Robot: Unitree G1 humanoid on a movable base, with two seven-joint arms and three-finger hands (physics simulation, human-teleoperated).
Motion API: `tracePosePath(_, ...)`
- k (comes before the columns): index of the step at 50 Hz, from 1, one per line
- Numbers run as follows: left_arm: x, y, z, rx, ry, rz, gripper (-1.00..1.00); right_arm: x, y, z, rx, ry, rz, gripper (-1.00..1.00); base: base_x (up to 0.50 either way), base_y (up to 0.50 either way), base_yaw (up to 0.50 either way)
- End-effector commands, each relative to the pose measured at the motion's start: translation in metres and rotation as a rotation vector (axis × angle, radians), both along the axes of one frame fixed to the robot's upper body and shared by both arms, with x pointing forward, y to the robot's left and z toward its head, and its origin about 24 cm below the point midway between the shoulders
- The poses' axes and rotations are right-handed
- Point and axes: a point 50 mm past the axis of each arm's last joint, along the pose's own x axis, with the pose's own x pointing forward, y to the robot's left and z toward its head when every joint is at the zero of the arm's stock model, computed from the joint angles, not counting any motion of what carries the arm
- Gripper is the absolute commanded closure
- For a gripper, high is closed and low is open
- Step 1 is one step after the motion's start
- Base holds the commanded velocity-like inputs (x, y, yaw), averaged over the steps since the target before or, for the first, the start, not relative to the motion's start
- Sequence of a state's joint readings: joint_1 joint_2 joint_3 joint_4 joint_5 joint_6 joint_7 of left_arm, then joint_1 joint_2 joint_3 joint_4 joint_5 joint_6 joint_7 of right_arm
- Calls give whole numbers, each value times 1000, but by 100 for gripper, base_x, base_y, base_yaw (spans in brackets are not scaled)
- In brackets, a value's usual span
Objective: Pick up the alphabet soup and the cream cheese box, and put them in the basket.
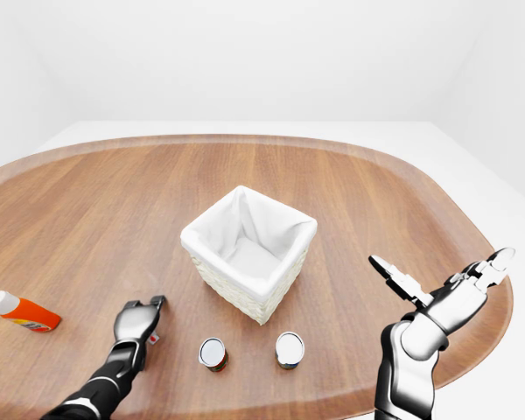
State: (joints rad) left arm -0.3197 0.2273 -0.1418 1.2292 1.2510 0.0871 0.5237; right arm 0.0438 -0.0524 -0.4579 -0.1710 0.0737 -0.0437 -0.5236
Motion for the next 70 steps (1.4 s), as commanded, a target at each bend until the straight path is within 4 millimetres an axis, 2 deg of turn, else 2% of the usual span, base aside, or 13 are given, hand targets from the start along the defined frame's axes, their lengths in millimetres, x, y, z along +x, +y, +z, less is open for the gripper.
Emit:
tracePosePath(1,-64,4,-37,-25,214,79,100,0,0,0,-1,0,1,-100,0,0,0)
tracePosePath(30,-61,10,-30,-33,135,81,100,0,0,1,-1,0,0,-100,0,0,0)
tracePosePath(36,-57,10,-19,-39,39,60,100,0,0,1,0,-1,-1,-100,0,0,0)
tracePosePath(51,-58,12,-5,-6,-55,19,100,0,0,1,-1,2,1,-100,0,0,0)
tracePosePath(70,-56,9,28,54,-233,-44,100,1,0,-1,2,5,2,-100,0,0,0)
